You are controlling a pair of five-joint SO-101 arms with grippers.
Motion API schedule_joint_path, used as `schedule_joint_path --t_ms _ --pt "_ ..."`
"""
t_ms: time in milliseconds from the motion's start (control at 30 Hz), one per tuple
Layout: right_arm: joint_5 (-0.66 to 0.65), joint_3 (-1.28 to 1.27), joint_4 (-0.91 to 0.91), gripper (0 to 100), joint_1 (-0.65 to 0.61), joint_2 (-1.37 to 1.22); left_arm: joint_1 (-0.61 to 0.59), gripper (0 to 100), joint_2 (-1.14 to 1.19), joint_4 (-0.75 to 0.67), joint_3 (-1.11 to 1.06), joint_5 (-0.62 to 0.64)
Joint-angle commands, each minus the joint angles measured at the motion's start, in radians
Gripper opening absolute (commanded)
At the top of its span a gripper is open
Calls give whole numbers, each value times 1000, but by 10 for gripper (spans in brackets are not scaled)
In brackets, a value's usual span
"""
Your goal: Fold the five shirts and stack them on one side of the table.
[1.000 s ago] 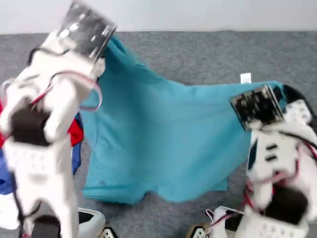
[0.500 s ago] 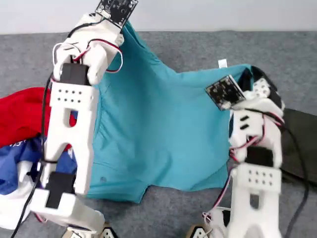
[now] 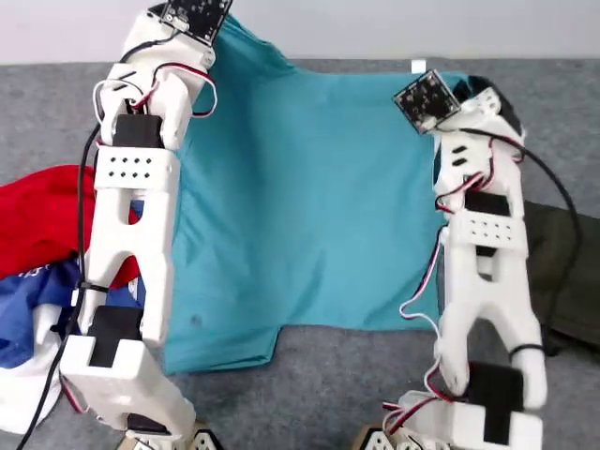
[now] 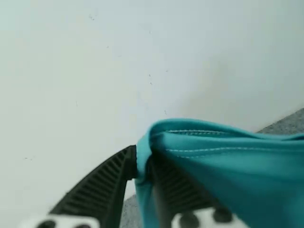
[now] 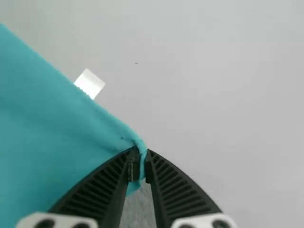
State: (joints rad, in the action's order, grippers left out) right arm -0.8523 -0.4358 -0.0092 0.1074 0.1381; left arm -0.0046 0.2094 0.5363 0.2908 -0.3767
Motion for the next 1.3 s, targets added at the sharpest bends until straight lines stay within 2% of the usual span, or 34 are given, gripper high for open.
schedule_joint_path --t_ms 0,100,200,333,500,633,900,1067,1200,1267 --pt "-5 97 -25 10 -22 -10 -9 15 -9 -31 15 -12" --pt "-5 92 -15 10 -39 -13 -6 15 -15 -15 8 -12" --pt "-6 68 15 9 -42 -12 3 14 -17 89 27 -12" --pt "-6 68 173 9 -38 -1 6 14 -17 333 79 -14" --pt "-11 64 458 9 -41 74 5 14 -17 660 130 -14" --pt "-32 64 651 9 -38 119 3 14 -17 861 134 -20" --pt "-34 64 934 9 4 229 -12 14 -17 1206 134 -242" --pt "-35 64 1130 9 42 282 -112 14 -18 1220 133 -258" --pt "-84 63 1267 10 71 286 -175 14 -74 1221 96 -264" --pt "-97 63 1313 11 84 285 -183 13 -138 1221 33 -324"
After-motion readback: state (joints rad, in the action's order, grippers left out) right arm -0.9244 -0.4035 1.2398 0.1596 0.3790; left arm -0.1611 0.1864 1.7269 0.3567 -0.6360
